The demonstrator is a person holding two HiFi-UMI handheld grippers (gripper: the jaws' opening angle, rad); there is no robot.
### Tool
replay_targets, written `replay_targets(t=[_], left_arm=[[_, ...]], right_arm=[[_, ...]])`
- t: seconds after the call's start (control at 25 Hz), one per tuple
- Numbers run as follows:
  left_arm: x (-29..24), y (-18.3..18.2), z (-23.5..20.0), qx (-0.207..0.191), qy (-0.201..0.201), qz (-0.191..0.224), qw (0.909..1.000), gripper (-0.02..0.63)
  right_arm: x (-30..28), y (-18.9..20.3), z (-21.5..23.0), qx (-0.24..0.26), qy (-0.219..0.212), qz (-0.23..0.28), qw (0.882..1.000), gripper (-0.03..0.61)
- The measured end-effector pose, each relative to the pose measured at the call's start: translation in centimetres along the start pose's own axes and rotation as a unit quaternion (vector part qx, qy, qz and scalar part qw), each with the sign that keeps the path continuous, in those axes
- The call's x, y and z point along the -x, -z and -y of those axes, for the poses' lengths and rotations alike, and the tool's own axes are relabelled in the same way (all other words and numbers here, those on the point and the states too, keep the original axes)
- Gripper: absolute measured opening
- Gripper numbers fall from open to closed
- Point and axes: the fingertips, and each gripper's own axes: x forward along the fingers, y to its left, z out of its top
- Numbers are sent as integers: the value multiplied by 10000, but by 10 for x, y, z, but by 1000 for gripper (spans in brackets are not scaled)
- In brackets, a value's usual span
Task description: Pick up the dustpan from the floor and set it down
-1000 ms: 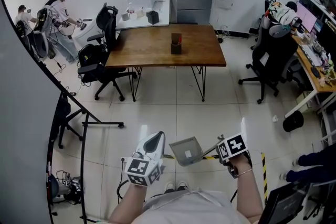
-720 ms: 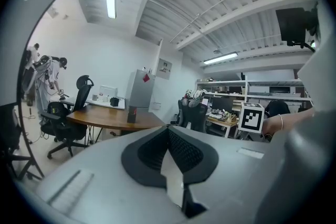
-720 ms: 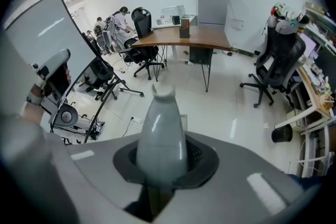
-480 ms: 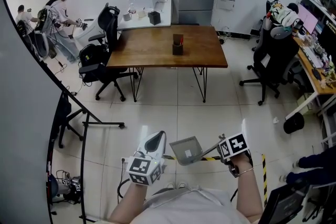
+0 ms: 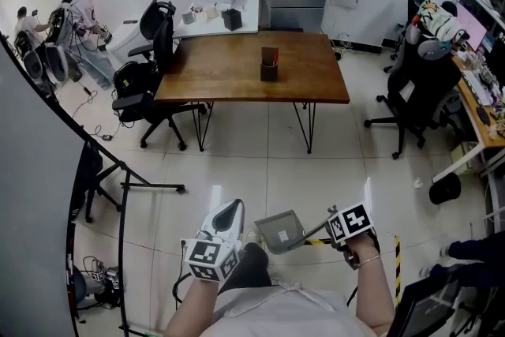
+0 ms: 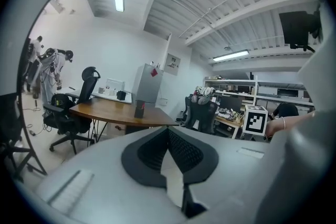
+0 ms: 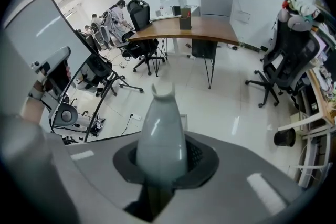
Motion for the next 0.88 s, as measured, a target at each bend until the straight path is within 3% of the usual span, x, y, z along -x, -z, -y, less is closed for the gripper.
replay_targets(t=[0.12, 0.24, 0.48, 0.72, 0.88], left_arm=[[-42, -16, -20, 118, 233, 10, 9997, 14], [-87, -44, -40, -10, 528, 75, 9986, 14], [-166, -84, -86, -111, 848, 55, 9963, 14], [-215, -75, -116, 31, 819, -341, 9961, 14], [-235, -61, -137, 212, 546, -506, 9970, 14]], right_arm=[[-16, -31, 5, -3, 0, -188, 9998, 63], [-28, -66, 11, -89, 11, -282, 9996, 63], [-38, -143, 34, -444, 192, -64, 9988, 63], [-49, -208, 66, -702, 450, 428, 9956, 63], [-64, -246, 91, -843, 620, 651, 9924, 63]])
